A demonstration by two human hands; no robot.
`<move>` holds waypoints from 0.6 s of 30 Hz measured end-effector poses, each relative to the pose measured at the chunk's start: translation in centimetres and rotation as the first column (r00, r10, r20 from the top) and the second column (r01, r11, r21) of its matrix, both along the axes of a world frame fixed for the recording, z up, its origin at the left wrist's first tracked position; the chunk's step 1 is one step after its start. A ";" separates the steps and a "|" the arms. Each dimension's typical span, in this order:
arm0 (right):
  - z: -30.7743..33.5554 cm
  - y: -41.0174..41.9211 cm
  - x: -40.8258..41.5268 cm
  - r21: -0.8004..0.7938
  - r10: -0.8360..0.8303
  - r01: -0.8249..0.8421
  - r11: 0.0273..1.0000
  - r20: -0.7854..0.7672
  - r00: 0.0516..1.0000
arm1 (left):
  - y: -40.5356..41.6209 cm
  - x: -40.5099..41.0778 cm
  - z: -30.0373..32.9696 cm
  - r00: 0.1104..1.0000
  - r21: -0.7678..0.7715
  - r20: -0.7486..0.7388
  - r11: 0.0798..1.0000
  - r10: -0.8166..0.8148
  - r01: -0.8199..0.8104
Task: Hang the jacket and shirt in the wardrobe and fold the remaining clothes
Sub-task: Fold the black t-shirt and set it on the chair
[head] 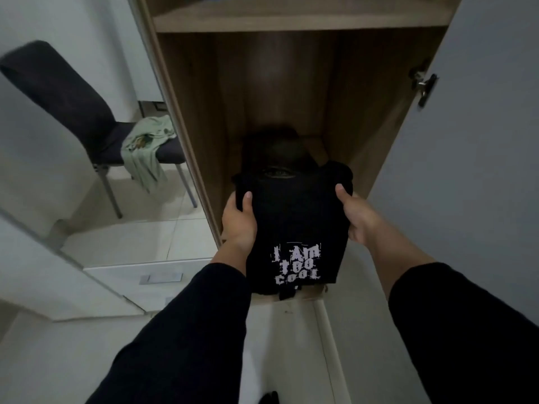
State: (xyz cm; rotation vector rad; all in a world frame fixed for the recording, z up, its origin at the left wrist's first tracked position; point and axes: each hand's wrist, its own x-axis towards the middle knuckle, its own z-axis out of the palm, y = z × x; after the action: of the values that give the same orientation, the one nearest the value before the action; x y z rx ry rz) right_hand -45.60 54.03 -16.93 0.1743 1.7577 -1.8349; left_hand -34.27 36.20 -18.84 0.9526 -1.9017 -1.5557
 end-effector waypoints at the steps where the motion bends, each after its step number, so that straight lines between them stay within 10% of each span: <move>1: -0.7 -0.4 -0.8 0.003 -0.016 0.016 1.000 0.001 1.000 | -0.6 -1.0 -0.5 1.000 0.001 0.005 1.000 -0.028 0.028; 18: -18.7 -5.6 -15.8 -0.004 -0.142 0.143 0.990 0.118 0.983 | -8.7 -21.0 -12.4 0.963 -0.056 0.084 0.963 -0.258 0.263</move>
State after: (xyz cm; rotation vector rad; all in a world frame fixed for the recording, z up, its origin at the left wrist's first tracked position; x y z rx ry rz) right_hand -61.36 48.45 -35.59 0.4051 1.6899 -1.8940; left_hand -55.26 27.55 -31.21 0.7663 -2.1915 -1.6075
